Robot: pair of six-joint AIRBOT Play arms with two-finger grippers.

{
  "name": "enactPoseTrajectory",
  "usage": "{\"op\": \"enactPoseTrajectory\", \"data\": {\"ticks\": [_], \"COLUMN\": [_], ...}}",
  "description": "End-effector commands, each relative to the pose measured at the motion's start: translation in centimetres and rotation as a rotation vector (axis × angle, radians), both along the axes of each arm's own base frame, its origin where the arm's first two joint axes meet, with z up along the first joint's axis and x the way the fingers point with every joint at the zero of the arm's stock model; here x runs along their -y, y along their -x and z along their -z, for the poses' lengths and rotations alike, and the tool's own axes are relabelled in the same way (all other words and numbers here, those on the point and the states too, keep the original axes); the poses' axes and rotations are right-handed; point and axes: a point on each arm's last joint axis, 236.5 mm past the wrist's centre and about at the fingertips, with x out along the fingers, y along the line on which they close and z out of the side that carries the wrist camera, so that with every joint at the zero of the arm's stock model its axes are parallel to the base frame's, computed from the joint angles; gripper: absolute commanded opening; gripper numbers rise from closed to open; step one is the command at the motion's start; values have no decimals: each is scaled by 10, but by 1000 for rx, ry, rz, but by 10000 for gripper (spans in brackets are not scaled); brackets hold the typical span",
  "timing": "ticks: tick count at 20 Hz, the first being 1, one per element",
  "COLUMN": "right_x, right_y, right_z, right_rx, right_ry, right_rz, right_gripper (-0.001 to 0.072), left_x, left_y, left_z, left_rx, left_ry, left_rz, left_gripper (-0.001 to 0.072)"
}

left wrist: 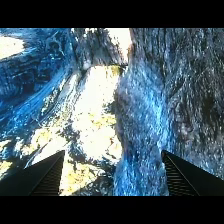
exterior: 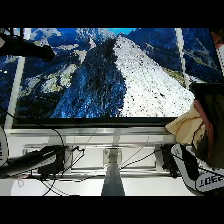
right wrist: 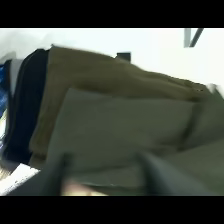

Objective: Fold the clothes and pants, and hang the long-sleeved shirts on hangers.

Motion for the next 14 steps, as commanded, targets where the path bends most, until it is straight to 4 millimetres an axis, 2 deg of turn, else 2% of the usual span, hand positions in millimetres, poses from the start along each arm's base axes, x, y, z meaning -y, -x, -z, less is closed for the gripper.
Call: {"op": "enactPoseTrajectory", "data": {"ticks": [1, 3, 5, 8, 10, 14], "right_x": [-11, -31, -52, -75, -87, -99], "right_y": [-53, -106, -143, -175, -191, -225], "right_z": [4, -3, -18, -29, -21, 21], "right_rx": [42, 138, 253, 261, 182, -59], "right_ry": [-28, -21, -9, 64, 97, 108], "right_rz": [-273, -526, -688, -885, -994, -1113], "right_gripper": [27, 14, 14, 13, 13, 13], "left_x": [-1, -1, -1, -1, -1, -1], "left_y": [0, 0, 0, 0, 0, 0], "left_z": [-1, -1, -1, -1, -1, -1], "left_rx": [2, 2, 2, 2, 2, 2], "left_ry": [-1, -1, -1, -1, -1, -1], "left_rz": [-1, -1, -1, -1, -1, -1], "left_gripper": [710, 710, 710, 710, 710, 710]}}
